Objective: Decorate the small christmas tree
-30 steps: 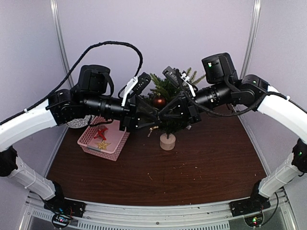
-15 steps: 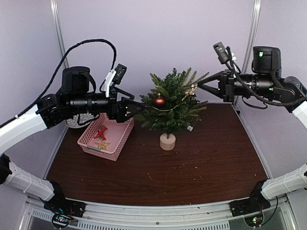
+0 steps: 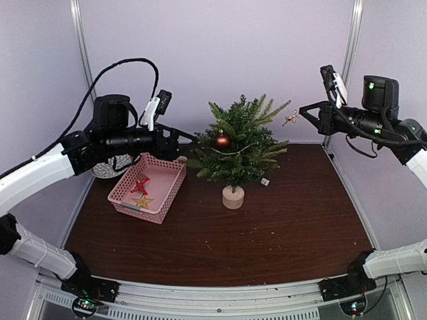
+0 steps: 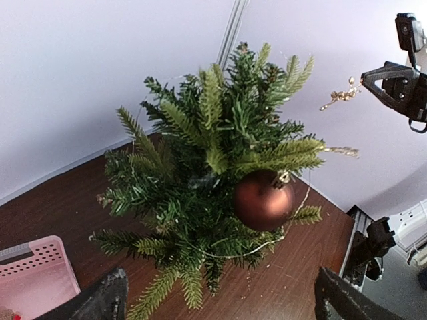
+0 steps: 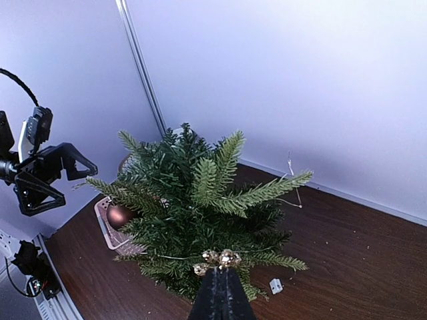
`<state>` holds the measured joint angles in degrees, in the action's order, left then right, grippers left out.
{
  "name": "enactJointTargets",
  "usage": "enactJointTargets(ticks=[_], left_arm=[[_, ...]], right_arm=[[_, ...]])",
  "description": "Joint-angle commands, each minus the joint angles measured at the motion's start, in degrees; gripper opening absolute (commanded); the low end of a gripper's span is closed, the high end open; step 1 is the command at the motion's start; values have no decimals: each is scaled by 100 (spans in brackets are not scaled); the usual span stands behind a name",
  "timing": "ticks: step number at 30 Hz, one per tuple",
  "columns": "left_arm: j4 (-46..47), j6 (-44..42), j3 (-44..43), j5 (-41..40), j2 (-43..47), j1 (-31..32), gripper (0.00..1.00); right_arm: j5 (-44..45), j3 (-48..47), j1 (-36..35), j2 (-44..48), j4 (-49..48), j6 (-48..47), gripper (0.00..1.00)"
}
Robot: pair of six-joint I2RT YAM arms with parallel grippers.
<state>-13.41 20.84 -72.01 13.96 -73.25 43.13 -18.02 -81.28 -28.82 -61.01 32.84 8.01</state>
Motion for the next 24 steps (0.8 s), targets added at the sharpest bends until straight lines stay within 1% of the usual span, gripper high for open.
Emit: enactJointTargets(ticks=[1,4,7,10,14,18,24], left_arm=[[269,75,-178,31,-125,-105,98],[241,85,-158,9,-123,-145,98],[221,93,-113,-38,-98,-159,98],[216,93,-54,-88,-56,-173,98],[180,127,20,-155,2,-203,98],[233,189,75,-179,8,-209,98],[249,193,31,-162,-77,-220,98]], right_arm=[[-187,102,27,-246,-726,245,0],[-428,-19,-5,-429,-960,262,0],[-449,-55,-68,-526,-991,245,0],[-296,27,-72,-451,-834,165,0],[119,329,-8,-96,-509,153,0],[100,737,228,207,-666,563,0],[90,1416,327,139,-1336,1270,0]])
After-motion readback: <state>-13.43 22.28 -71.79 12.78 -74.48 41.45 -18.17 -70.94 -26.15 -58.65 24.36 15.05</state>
